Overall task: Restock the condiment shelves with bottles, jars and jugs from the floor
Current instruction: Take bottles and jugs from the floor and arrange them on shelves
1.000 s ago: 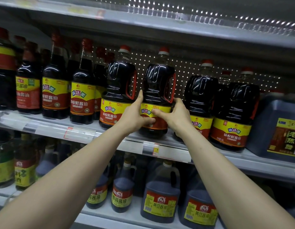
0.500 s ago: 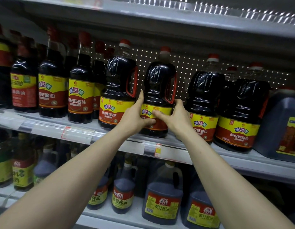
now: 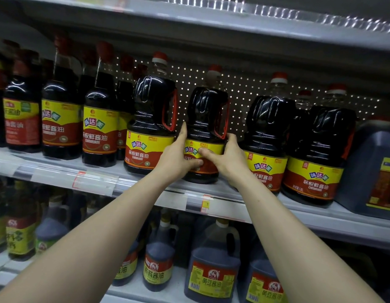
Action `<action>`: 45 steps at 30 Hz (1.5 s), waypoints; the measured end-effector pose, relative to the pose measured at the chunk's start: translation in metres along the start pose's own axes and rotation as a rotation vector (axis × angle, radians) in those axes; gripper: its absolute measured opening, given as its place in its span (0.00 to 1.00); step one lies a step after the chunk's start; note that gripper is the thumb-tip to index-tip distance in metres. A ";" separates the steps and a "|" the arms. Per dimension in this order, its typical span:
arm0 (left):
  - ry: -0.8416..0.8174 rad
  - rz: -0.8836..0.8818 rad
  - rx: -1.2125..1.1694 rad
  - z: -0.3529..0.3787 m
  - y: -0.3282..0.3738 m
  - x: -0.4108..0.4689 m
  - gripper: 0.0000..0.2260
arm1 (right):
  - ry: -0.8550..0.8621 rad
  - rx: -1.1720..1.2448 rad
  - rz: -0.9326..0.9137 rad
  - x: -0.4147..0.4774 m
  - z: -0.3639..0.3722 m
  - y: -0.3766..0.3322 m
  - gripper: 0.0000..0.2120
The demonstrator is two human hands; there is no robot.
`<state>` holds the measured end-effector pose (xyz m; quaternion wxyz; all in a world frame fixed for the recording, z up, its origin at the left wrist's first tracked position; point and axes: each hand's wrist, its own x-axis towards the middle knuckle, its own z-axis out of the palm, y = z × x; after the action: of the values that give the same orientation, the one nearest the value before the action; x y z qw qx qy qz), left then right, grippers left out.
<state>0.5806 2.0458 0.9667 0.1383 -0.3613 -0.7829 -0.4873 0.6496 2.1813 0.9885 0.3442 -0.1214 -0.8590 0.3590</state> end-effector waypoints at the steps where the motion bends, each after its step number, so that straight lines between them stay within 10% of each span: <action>1: -0.001 -0.005 -0.001 0.001 0.000 0.001 0.50 | -0.005 0.009 -0.002 0.001 0.001 0.000 0.42; 29: 0.111 0.084 -0.064 -0.016 0.010 -0.073 0.36 | 0.084 0.005 -0.010 -0.083 0.000 -0.020 0.35; 45: -0.235 0.179 -0.109 -0.032 0.006 -0.213 0.29 | 0.127 -0.241 0.155 -0.283 -0.017 -0.026 0.32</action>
<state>0.7298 1.9275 0.8651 0.0687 -0.4910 -0.7307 -0.4694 0.8693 2.0430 0.8724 0.3521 -0.2505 -0.8604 0.2703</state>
